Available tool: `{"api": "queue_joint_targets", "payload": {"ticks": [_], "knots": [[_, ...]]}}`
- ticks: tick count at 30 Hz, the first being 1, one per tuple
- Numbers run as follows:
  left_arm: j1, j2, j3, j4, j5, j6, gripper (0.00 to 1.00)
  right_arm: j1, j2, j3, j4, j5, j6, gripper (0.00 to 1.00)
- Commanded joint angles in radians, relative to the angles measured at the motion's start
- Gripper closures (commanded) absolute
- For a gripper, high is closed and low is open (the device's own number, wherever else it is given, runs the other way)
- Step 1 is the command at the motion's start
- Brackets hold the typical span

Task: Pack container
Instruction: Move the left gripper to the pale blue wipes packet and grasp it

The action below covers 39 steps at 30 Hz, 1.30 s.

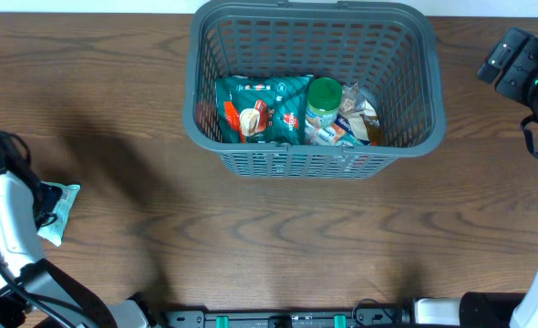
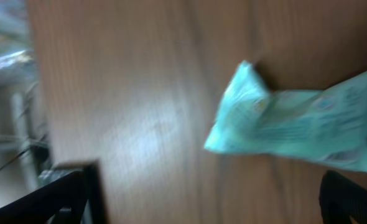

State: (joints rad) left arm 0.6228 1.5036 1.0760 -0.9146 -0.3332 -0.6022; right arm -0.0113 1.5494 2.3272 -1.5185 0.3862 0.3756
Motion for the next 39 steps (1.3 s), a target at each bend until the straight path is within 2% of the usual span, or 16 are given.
{"api": "queue_joint_targets", "payload": {"ticks": [1, 9, 18, 24, 28, 32, 33, 34, 35, 36, 39], "knots": [[0.016, 0.006, -0.010, 0.052, 0.115, 0.196, 0.02, -0.008, 0.002, 0.002, -0.001, 0.013, 0.013, 0.01], [0.013, 0.060, -0.027, 0.208, 0.150, 0.459, 0.01, -0.008, 0.001, 0.002, -0.001, 0.013, 0.013, 0.01], [0.013, 0.174, -0.027, 0.224, 0.172, 0.702, 0.01, -0.008, 0.002, 0.002, -0.001, 0.013, 0.013, 0.01], [0.013, 0.241, -0.027, 0.239, 0.225, 0.795, 0.00, -0.008, 0.002, 0.002, -0.001, 0.013, 0.013, 0.01], [0.013, 0.283, -0.027, 0.245, 0.225, 0.833, 0.07, -0.008, 0.002, 0.002, -0.001, 0.013, 0.013, 0.01], [0.013, 0.320, -0.027, 0.255, 0.225, 0.846, 0.21, -0.008, 0.002, 0.002, -0.001, 0.013, 0.013, 0.01], [0.013, 0.327, -0.027, 0.256, 0.225, 0.846, 0.27, -0.008, 0.002, 0.002, -0.001, 0.013, 0.013, 0.01], [0.013, 0.333, -0.027, 0.261, 0.226, 0.846, 0.37, -0.008, 0.002, 0.002, -0.001, 0.013, 0.013, 0.01], [0.013, 0.337, -0.027, 0.267, 0.226, 0.845, 0.77, -0.008, 0.002, 0.002, -0.001, 0.013, 0.013, 0.01], [0.013, 0.337, -0.027, 0.270, 0.226, 0.842, 0.94, -0.008, 0.002, 0.002, -0.001, 0.013, 0.013, 0.01], [0.004, 0.335, -0.025, 0.280, 0.225, 0.781, 0.94, -0.008, 0.002, 0.002, -0.001, 0.013, 0.013, 0.01]]}}
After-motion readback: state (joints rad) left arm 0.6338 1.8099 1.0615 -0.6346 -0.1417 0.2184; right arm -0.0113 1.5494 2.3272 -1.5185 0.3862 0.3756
